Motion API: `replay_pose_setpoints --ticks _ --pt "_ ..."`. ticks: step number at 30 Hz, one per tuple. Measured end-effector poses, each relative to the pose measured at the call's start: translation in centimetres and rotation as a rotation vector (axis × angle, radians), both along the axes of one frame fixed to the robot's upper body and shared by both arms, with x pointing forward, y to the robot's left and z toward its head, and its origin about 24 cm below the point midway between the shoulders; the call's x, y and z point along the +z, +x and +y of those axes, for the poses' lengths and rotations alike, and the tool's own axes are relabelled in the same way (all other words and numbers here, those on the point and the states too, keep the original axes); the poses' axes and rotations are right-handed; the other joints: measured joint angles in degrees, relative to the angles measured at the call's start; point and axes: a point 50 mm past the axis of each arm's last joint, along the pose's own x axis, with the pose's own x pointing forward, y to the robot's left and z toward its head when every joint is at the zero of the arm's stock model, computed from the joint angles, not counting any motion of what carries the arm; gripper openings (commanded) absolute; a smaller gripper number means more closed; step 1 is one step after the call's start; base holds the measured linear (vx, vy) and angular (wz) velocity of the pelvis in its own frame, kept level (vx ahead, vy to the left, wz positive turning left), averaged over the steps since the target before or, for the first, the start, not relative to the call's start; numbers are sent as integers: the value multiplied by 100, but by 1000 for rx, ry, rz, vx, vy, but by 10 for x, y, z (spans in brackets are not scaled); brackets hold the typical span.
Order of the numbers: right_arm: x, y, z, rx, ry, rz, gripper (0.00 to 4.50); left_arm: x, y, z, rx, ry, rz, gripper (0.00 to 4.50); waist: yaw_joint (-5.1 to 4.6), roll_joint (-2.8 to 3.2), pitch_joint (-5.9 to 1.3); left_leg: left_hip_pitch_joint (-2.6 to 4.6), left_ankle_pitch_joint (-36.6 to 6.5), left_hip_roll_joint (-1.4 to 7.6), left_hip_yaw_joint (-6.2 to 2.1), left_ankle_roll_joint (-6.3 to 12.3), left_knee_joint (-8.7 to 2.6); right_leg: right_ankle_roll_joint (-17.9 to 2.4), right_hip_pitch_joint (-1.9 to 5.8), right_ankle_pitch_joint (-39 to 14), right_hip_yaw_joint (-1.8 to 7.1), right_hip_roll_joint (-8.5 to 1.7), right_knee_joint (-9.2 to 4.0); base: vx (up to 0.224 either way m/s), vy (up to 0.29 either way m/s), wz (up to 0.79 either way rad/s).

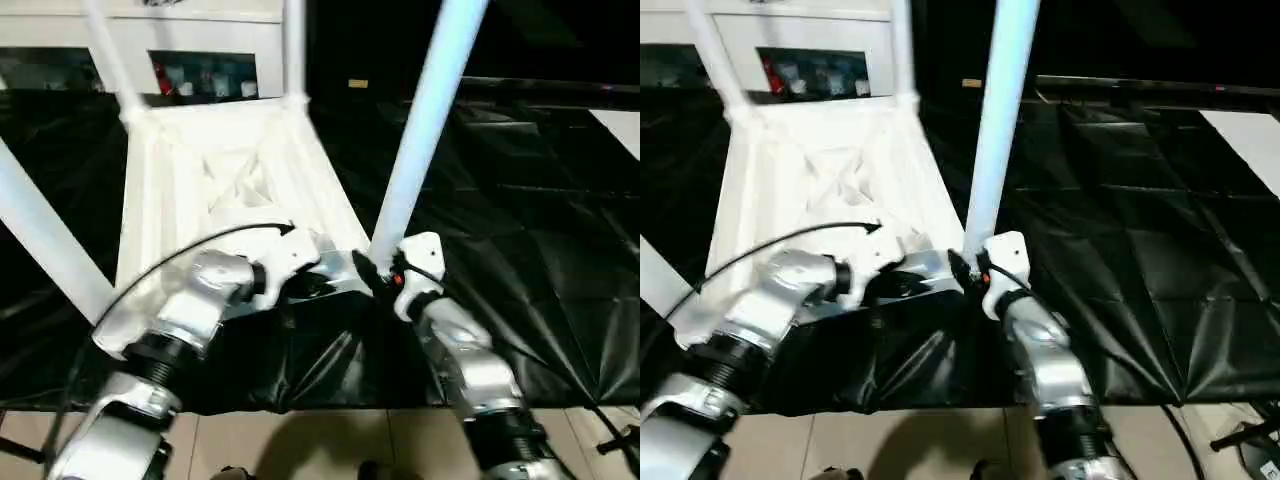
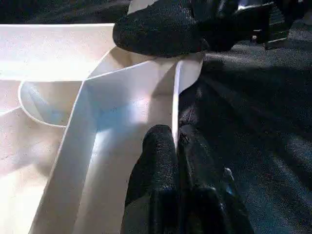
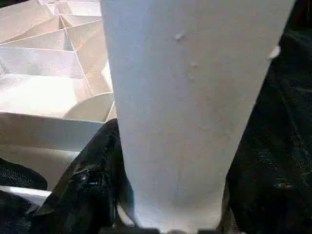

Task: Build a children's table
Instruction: Rotate leg to tighten

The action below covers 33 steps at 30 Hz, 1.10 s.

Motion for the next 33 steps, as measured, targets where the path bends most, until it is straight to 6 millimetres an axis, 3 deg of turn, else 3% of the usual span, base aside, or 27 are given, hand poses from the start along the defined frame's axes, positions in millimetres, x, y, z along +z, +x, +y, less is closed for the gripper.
replay_pose_setpoints --ticks 7,10,17,28,33 --pt "3 -3 -16 199 -60 -33 369 4 -3 2 -62 7 -3 0 16 27 15 -18 2 2 19 3 -1 -25 2 39 12 0 -18 0 0 0" --pt "8 -11 -30 410 -102 -31 369 6 -7 11 -142 3 20 0 36 27 12 -14 -5 7 31 12 -1 -29 -5 119 10 1 31 40 -19 4" --pt "18 -19 -48 710 -171 -22 369 9 -13 25 -256 -10 71 0 209 34 6 -16 0 32 38 39 -59 -34 -61 41 -25 32 176 48 -36 4" --pt "22 -16 -45 975 -190 32 279 9 -17 35 -369 3 127 0 230 26 12 -18 -19 30 45 9 -9 -45 -42 44 -5 8 176 0 0 0" --pt "22 -16 -46 1002 -184 39 266 9 -17 35 -385 3 134 0 250 25 13 -23 -19 29 44 9 -4 -48 -43 46 -4 6 177 0 0 0"
